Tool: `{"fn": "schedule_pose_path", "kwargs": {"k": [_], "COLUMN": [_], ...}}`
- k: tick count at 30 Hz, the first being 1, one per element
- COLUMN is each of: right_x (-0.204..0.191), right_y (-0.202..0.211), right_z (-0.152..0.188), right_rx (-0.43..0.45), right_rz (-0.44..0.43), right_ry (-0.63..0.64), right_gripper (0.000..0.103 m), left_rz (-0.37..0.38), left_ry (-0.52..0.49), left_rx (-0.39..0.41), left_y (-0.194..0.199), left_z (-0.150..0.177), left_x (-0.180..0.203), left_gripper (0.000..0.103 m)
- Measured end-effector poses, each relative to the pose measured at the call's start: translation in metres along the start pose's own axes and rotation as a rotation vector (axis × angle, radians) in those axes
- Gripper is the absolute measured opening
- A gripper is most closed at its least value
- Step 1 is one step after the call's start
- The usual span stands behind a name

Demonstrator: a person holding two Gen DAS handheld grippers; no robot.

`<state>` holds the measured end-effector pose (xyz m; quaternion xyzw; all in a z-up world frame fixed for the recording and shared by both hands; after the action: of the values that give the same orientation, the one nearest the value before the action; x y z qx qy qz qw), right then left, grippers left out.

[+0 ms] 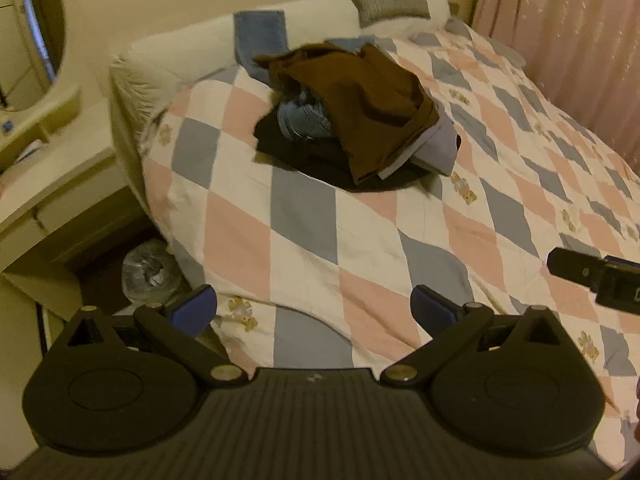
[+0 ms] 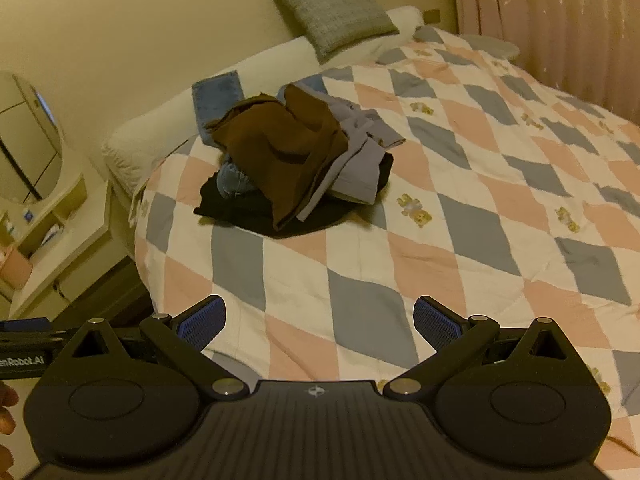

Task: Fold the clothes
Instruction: 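Move both grippers toward the clothes pile on the bed, then grasp the brown shirt with the left gripper while the right gripper grasps it too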

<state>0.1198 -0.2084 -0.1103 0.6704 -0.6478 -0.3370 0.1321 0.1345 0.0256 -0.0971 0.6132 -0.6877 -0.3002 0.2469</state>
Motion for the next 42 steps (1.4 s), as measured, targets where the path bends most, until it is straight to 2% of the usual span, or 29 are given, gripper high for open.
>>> {"fn": "schedule_pose_path", "kwargs": {"k": [6, 9, 12, 21, 29, 35, 42], "right_x": [0.0, -0.001, -0.008, -0.026, -0.032, -0.036, -0.05], "right_y": [-0.052, -0.08, -0.108, -0.199, -0.277, -0.337, -0.405], "right_z": [-0.011, -0.019, -0.027, -0.05, -0.103, -0.154, -0.212], "right_rx": [-0.054, -0.031, -0.042, -0.169, -0.129, -0.076, -0.002], "right_rz": [0.072, 0.122, 0.125, 0.127, 0.154, 0.135, 0.041], "right_ry": [-0.066, -0.079, -0.079, -0.149, -0.072, 0.008, 0.107], "right_gripper": [0.103, 0.103, 0.103, 0.103, 0.101, 0.1, 0.074], "left_rz": [0.051, 0.054, 0.053, 0.124, 0.175, 0.169, 0.133], "left_ry": [-0.012, -0.021, -0.025, 0.052, 0.152, 0.148, 0.153], "left_rx": [-0.049, -0.082, -0.108, -0.153, -0.178, -0.132, -0.067], "left_y": [-0.058, -0.089, -0.12, -0.208, -0.296, -0.36, -0.434], "left_z": [-0.032, -0.047, -0.065, -0.127, -0.185, -0.231, -0.285], "left_x": [-0.02, -0.036, -0.055, -0.102, -0.131, -0.13, -0.127], "left_gripper": [0.102, 0.102, 0.102, 0.102, 0.102, 0.102, 0.102]}}
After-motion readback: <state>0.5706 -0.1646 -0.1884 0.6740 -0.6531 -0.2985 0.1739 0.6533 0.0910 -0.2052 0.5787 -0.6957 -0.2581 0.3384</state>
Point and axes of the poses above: each gripper's, at about its wrist camera, not at the fingertips, and y roughly against the way its jaws point, x to its right, z to its underside, the point moved 6 cm from there along -y, roughly the way its jaws point, and after that the axes turned 10 degrees about x, right-handed, at the moved point
